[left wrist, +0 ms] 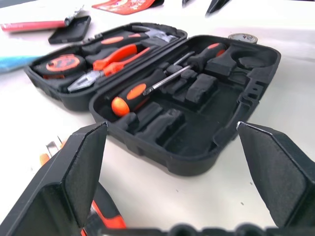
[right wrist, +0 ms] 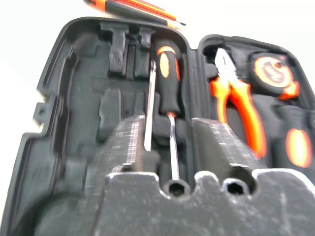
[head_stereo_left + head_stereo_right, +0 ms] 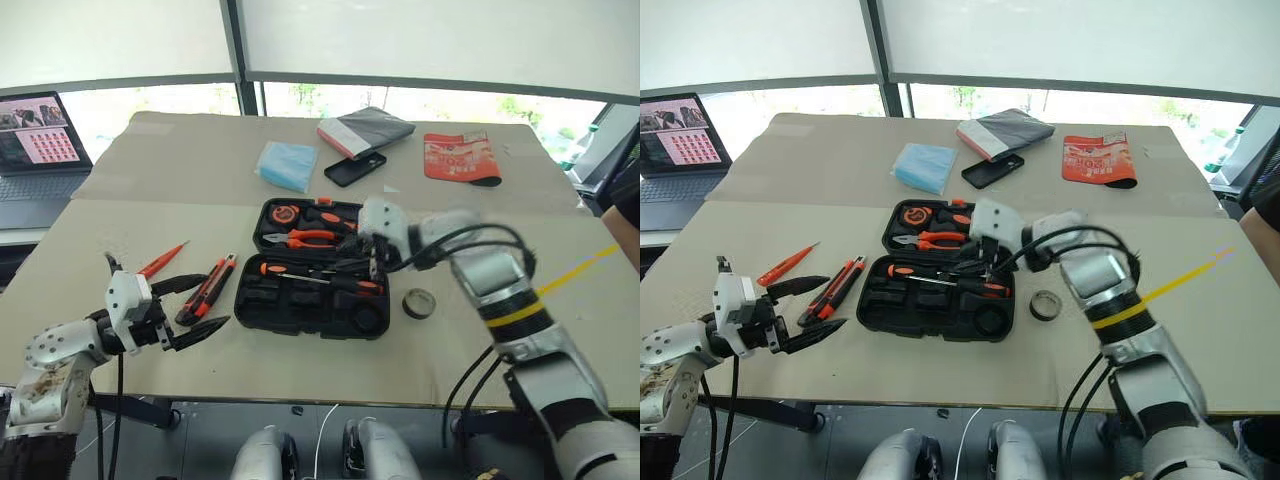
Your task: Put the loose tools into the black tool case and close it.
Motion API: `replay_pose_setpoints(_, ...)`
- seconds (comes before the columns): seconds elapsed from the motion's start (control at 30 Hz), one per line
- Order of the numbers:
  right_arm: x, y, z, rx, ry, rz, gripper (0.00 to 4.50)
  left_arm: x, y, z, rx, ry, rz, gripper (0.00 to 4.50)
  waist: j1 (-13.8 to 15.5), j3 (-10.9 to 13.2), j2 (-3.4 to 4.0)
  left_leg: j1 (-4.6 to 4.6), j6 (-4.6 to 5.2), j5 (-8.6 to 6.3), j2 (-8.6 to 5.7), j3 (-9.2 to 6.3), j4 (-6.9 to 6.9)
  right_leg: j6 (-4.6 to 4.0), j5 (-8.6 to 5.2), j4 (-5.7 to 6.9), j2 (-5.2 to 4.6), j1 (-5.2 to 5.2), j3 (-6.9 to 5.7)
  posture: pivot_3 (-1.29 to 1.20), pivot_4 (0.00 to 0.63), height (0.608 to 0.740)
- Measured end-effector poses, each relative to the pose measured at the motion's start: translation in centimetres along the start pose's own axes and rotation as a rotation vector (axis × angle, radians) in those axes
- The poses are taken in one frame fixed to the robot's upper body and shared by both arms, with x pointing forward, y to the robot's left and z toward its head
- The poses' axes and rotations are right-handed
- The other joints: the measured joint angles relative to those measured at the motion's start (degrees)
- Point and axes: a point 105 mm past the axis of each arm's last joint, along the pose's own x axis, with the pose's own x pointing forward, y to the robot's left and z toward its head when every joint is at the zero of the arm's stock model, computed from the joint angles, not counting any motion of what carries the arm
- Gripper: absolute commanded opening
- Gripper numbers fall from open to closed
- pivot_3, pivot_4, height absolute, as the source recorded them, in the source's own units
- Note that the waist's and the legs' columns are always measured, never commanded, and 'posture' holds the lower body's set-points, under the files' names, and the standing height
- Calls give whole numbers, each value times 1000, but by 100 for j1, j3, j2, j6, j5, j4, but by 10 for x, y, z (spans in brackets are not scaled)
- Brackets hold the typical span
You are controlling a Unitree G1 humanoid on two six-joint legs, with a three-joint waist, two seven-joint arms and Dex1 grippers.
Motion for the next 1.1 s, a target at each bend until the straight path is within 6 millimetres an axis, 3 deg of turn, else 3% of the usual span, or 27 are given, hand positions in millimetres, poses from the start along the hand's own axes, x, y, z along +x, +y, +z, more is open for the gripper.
replay_pose_setpoints(0.03,1,1,-8,6,17,-3,70,0,0,-1,-5,3,0,4500,3,2,1,-3,9,5,-2,0,1,0,0,1,-1,-1,-1,0,150,740)
replay_pose_setpoints(0.2,5,-1,-23,-30,52,-24,28,1,0,-3,-4,15,-1,4500,-6,4,1,5,6,5,-1,2,0,2,0,1,-1,2,2,0,150,740)
replay_pose_setpoints(0.63,23,-1,-21,-83,38,-31,28,8,-5,7,-5,33,46,4500,-79,2,1,32,-39,-5,14,2,-11,0,-2,7,12,14,13,0,150,740)
replay_pose_setpoints(0.73,20,0,-16,-66,8,-26,28,8,-4,9,-15,37,84,4500,-99,3,1,30,-39,-3,14,1,-16,-5,-4,7,13,10,13,0,150,740)
replay_pose_setpoints(0.8,12,7,-12,11,-52,-9,28,-3,3,8,-32,36,168,4500,-90,3,1,23,-29,4,15,-2,-18,-9,-5,5,12,5,11,0,150,740)
replay_pose_setpoints(0.93,-25,16,-9,110,-142,-39,1045,-50,35,4,-81,39,461,4500,-9,5,3,17,-10,-4,14,-5,-17,-9,-6,-9,3,6,8,0,150,740)
replay_pose_setpoints(1.03,-42,26,-3,108,-225,-96,2059,-83,41,-2,-121,35,592,4500,1,5,2,17,-11,-41,13,-5,-16,-6,-7,-14,-1,7,8,0,150,740)
replay_pose_setpoints(1.1,-59,41,-7,114,-321,-171,2784,-119,41,-12,-173,49,714,4500,12,5,0,19,-7,-68,14,-5,-16,-3,-9,-18,1,8,8,0,150,740)
